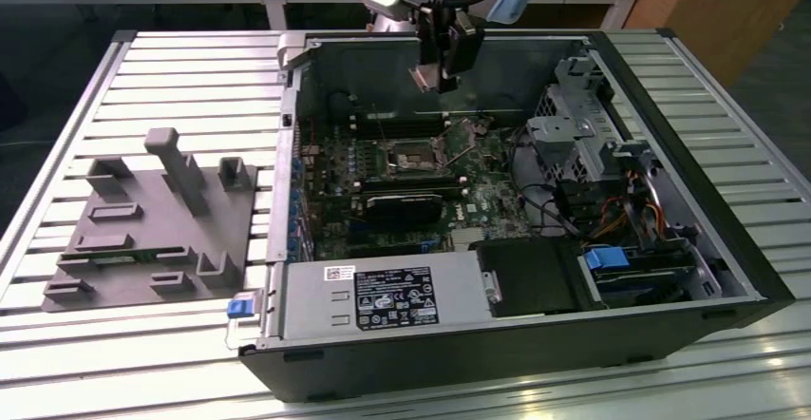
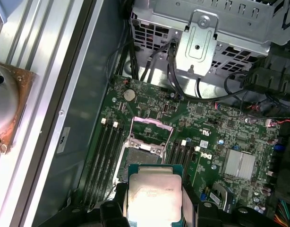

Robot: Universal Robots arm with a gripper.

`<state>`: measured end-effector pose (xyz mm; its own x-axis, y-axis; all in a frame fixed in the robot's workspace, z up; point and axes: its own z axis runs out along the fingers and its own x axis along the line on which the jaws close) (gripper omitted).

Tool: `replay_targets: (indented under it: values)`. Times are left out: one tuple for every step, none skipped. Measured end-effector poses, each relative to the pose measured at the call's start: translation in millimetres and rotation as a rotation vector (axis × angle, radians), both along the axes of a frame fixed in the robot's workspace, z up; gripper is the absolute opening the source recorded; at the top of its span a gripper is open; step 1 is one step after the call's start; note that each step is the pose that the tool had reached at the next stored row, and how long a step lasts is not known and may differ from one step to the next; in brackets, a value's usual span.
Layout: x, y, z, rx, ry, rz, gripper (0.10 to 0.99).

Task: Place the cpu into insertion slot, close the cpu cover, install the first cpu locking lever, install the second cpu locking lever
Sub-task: 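Place the cpu into insertion slot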

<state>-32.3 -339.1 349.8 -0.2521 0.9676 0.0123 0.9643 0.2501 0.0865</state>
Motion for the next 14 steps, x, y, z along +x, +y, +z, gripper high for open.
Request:
replay_targets:
  values:
    - [0.0, 0.0, -0.1, 0.000, 0.0001, 0.000, 0.541]
    - [0.0, 0.0, -0.3, 0.000, 0.0001, 0.000, 0.541]
    - [0.0, 0.0, -0.5, 0.000, 0.0000, 0.000, 0.541]
    - [0.0, 0.0, -0.8, 0.000, 0.0000, -0.001, 0.541]
    - [0.0, 0.0, -1.1, 0.000, -0.0001, -0.001, 0.541]
    - [0.0, 0.0, -1.3, 0.000, 0.0000, -0.001, 0.541]
    - [0.0, 0.0, -1.6, 0.000, 0.0000, -0.001, 0.541]
    - [0.0, 0.0, -1.8, 0.000, 0.0000, -0.001, 0.541]
    - [0.0, 0.0, -2.0, 0.000, 0.0000, -0.001, 0.541]
    - [0.0, 0.0, -2.1, -0.001, 0.0001, -0.001, 0.541]
    - [0.0, 0.0, -2.4, -0.001, 0.0000, -0.001, 0.541]
    - [0.0, 0.0, -2.6, -0.001, 0.0000, -0.001, 0.541]
    - [0.0, 0.0, -2.9, -0.001, -0.0001, -0.002, 0.541]
    - [-0.1, 0.0, -3.1, -0.001, 0.0000, -0.002, 0.541]
